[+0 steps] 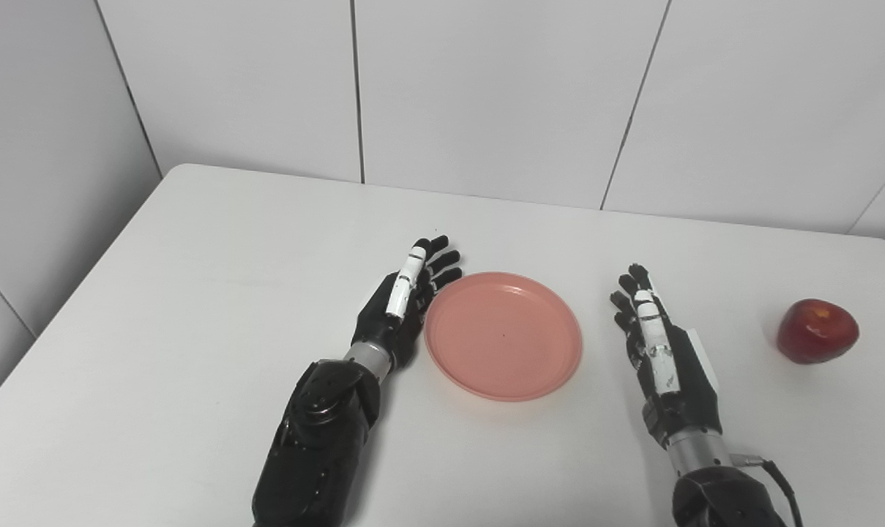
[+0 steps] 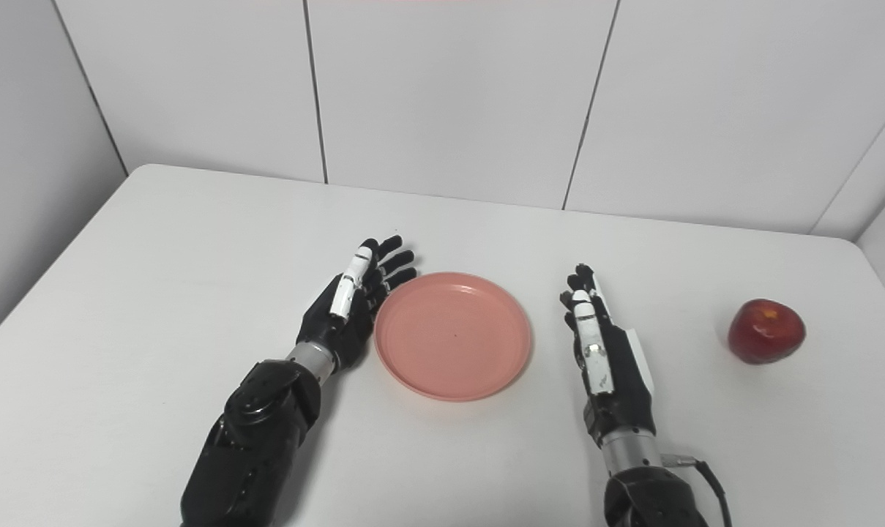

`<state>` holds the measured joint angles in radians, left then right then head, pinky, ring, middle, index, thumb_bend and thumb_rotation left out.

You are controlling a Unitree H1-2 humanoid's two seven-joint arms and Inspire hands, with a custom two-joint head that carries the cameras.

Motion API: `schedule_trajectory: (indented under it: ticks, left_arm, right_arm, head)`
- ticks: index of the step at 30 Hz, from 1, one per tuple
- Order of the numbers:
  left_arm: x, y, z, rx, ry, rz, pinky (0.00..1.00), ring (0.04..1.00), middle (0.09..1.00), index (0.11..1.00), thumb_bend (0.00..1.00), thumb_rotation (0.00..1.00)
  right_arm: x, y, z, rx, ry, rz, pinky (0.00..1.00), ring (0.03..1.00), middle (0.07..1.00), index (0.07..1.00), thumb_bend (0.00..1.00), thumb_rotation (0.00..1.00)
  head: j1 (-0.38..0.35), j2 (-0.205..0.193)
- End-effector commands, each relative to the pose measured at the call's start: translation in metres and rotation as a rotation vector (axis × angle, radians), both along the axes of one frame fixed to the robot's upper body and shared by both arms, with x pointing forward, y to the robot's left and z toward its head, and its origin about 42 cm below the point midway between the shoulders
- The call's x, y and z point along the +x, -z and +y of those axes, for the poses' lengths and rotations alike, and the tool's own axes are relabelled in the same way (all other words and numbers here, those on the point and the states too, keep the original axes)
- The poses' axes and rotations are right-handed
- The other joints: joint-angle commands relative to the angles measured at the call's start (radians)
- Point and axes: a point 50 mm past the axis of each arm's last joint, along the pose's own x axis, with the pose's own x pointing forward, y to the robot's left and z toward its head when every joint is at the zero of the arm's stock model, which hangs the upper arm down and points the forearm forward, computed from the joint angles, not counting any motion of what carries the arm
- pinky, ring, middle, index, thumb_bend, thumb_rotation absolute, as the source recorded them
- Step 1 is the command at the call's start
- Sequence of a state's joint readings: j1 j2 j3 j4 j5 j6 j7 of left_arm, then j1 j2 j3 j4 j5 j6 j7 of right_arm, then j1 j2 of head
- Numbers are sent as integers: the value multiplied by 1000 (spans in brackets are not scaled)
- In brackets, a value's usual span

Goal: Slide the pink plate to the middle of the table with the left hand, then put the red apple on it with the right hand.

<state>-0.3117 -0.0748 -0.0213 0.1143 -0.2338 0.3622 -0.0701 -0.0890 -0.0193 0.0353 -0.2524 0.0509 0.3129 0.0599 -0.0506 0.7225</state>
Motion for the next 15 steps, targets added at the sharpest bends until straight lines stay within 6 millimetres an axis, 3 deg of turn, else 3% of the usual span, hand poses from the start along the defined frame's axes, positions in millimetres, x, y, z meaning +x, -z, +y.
schedule_trajectory:
  ticks: [1,9,15]
  left_arm:
    - [-1,-1,-2,-21,4,-9,894,902,907,894,364,1000]
    - [-1,5,3,-23,4,-11,904,911,915,901,379,1000]
    - [0,11,5,-25,-3,-8,904,912,915,903,382,1000]
  right_arm:
    - [9,-20,1,-10,-5,-53,1000,969,975,975,214,1000]
    - [14,-35,-8,-7,12,-111,1000,969,973,978,268,1000]
    - [17,-58,-18,-37,38,-166,1000,961,969,975,335,1000]
  head:
    - [-12,-2]
    - [-64,-12]
    - [-94,-30]
